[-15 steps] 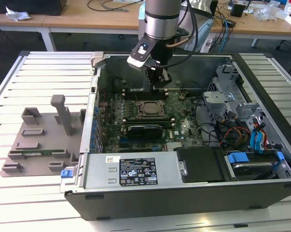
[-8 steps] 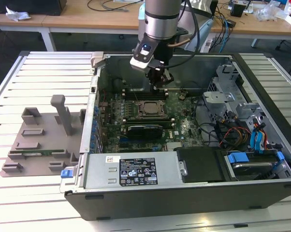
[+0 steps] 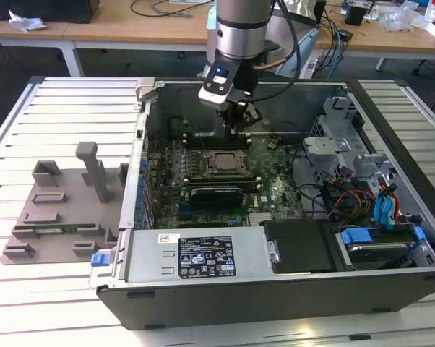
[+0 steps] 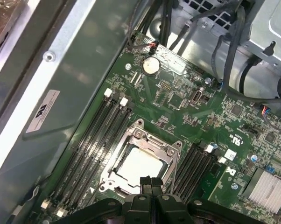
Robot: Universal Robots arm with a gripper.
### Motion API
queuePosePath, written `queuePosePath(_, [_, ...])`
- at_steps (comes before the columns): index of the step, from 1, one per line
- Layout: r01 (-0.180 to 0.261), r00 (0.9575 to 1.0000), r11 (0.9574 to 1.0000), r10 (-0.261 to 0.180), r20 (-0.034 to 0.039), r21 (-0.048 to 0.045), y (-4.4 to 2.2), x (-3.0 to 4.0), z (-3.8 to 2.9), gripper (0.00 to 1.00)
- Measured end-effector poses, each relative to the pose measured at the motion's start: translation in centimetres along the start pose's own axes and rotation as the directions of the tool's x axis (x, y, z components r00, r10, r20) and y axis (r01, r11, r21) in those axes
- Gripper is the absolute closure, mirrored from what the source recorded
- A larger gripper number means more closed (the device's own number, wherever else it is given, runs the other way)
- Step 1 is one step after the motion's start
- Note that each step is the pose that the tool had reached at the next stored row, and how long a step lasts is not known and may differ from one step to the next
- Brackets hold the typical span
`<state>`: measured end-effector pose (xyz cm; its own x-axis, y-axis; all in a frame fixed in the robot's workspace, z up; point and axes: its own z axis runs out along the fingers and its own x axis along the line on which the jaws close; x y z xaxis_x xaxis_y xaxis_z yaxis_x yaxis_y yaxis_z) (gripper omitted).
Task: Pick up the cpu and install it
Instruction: 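Install the first cpu locking lever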
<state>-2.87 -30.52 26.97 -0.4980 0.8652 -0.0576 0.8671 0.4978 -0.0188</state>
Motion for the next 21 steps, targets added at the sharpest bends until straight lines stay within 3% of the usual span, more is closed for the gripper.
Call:
queuePosePath(4, [0.053, 0.9986, 0.9986, -0.053, 0.0018, -0.0027, 0.0, 0.0, 0.0, 0.89])
queuePosePath(10, [0.098, 0.9952, 0.9952, -0.098, 0.0033, -0.0048, 0.0, 0.0, 0.0, 0.89])
queuePosePath(21, [0.193, 0.9813, 0.9813, -0.192, 0.0067, -0.0094, 0.0, 0.0, 0.0, 0.89])
